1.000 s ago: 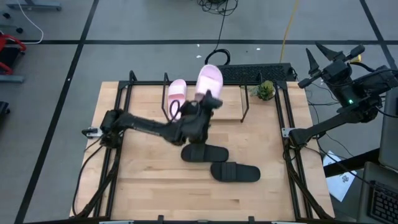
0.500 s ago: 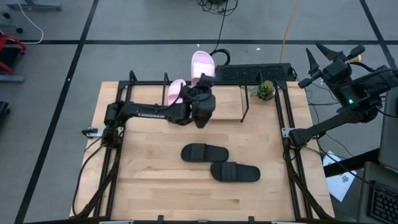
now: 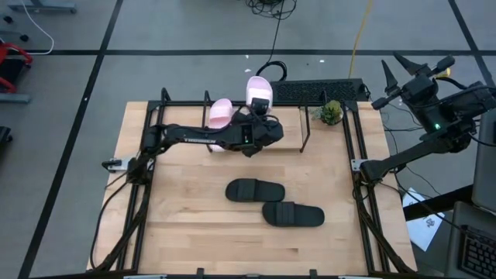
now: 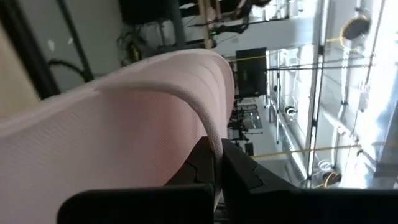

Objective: Pick and place slides into the shelf
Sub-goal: Put the pink slipper on the shelf

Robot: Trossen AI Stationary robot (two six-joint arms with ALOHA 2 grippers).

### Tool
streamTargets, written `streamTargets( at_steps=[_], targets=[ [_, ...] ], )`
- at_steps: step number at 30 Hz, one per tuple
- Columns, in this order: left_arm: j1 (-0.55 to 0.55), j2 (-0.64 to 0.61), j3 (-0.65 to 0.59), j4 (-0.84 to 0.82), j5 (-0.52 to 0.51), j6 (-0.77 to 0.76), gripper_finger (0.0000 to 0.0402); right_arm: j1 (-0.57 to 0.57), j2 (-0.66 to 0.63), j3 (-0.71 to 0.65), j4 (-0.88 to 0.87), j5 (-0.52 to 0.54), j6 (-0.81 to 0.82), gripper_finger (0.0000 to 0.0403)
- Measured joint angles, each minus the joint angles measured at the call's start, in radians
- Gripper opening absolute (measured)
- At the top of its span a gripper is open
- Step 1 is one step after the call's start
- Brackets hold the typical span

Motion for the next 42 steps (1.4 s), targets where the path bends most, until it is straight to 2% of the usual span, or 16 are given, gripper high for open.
streamTargets(
  at_steps=[5, 11, 13, 17, 28, 42],
  targets=[
    [0.029, 0.014, -0.001, -0.139, 0.093, -0.128, 0.0000, 0.000, 0.000, 0.000, 0.000, 0.036, -0.021, 0.0118],
    [0.038, 0.002, 0.000, -0.357, 0.154, -0.300, 0.0000, 0.000, -0.004, 0.000, 0.003, 0.037, -0.021, 0.0118],
    [0.043, 0.002, 0.000, -0.379, 0.190, -0.308, 0.0000, 0.000, -0.004, 0.000, 0.003, 0.037, -0.021, 0.0118],
    [0.060, 0.001, 0.000, -0.399, 0.198, -0.310, 0.0000, 0.000, -0.004, 0.000, 0.003, 0.037, -0.021, 0.0118],
    [0.095, 0.000, 0.000, -0.572, 0.304, -0.324, 0.0000, 0.000, -0.004, 0.000, 0.003, 0.042, -0.020, 0.0118],
    [0.114, 0.000, 0.000, -0.632, 0.322, -0.334, 0.0000, 0.000, -0.004, 0.000, 0.003, 0.042, -0.020, 0.0118]
  ],
)
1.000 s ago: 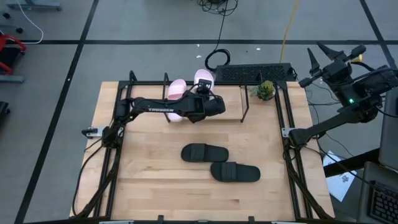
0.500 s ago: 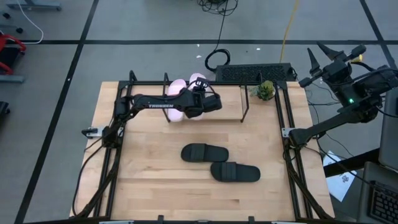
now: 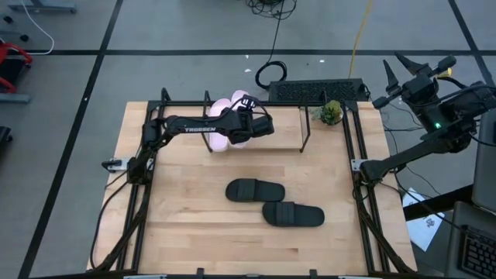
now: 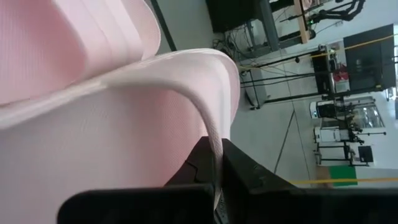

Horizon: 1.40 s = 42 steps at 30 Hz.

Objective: Pick and place slides into the shelf
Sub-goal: Put the pink slipper on the shelf

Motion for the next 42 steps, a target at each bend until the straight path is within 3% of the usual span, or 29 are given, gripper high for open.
streamTargets(
  at_steps=[42],
  targets=[
    [0.013, 0.089, -0.002, 0.058, -0.009, 0.030, 0.0000, 0.000, 0.001, 0.000, 0.000, 0.000, 0.000, 0.0118]
  ],
)
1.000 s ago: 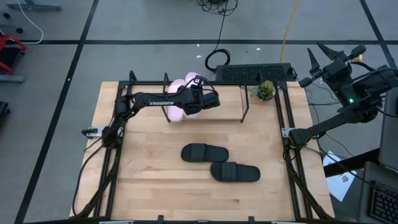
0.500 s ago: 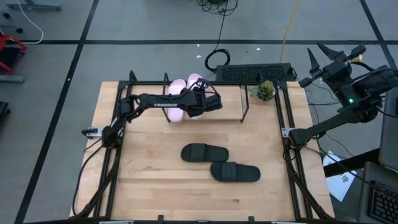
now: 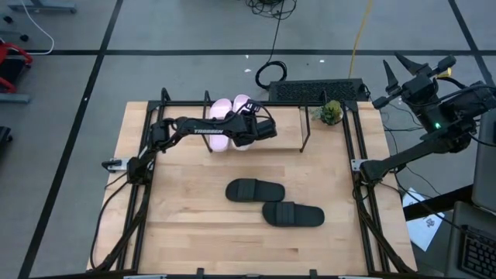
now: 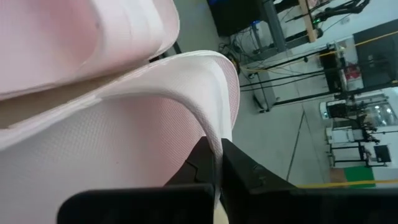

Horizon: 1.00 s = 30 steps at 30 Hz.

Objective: Pick and place slides into the shelf
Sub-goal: Put the pink slipper on the shelf

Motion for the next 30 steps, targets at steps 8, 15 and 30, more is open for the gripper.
streamTargets(
  at_steps=[8, 15, 30],
  targets=[
    [0.004, 0.008, 0.002, -0.021, 0.002, -0.003, 0.0000, 0.000, 0.001, 0.000, 0.000, 0.000, 0.000, 0.0118],
    [0.006, 0.008, 0.002, -0.034, 0.016, -0.004, 0.0000, 0.000, 0.000, 0.000, 0.000, 0.000, 0.000, 0.0118],
    [0.009, 0.029, 0.001, -0.019, 0.032, -0.011, 0.0001, 0.000, 0.002, 0.000, 0.000, 0.000, -0.001, 0.0118]
  ],
)
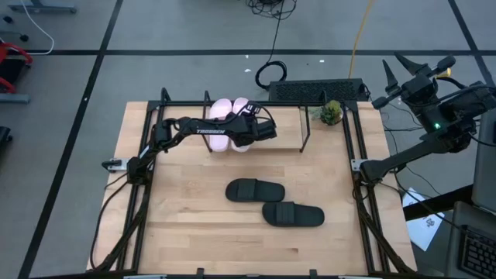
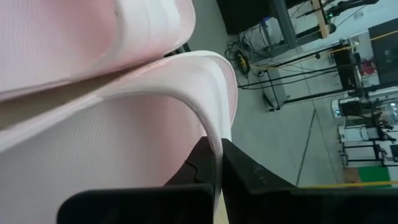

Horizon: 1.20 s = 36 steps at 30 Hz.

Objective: Pick and place slides into the shelf
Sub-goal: Put the pink slipper on the shelf

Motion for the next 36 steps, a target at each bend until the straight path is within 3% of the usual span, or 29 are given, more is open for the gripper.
streamTargets(
  at_steps=[23, 36],
  targets=[
    [0.009, 0.000, 0.000, -0.009, 0.017, 0.053, 0.0004, 0.000, 0.000, 0.000, 0.000, 0.000, -0.003, 0.0118],
    [0.007, 0.000, 0.000, -0.003, 0.031, 0.049, 0.0076, 0.000, 0.000, 0.000, 0.000, 0.000, -0.003, 0.0118]
  ],
)
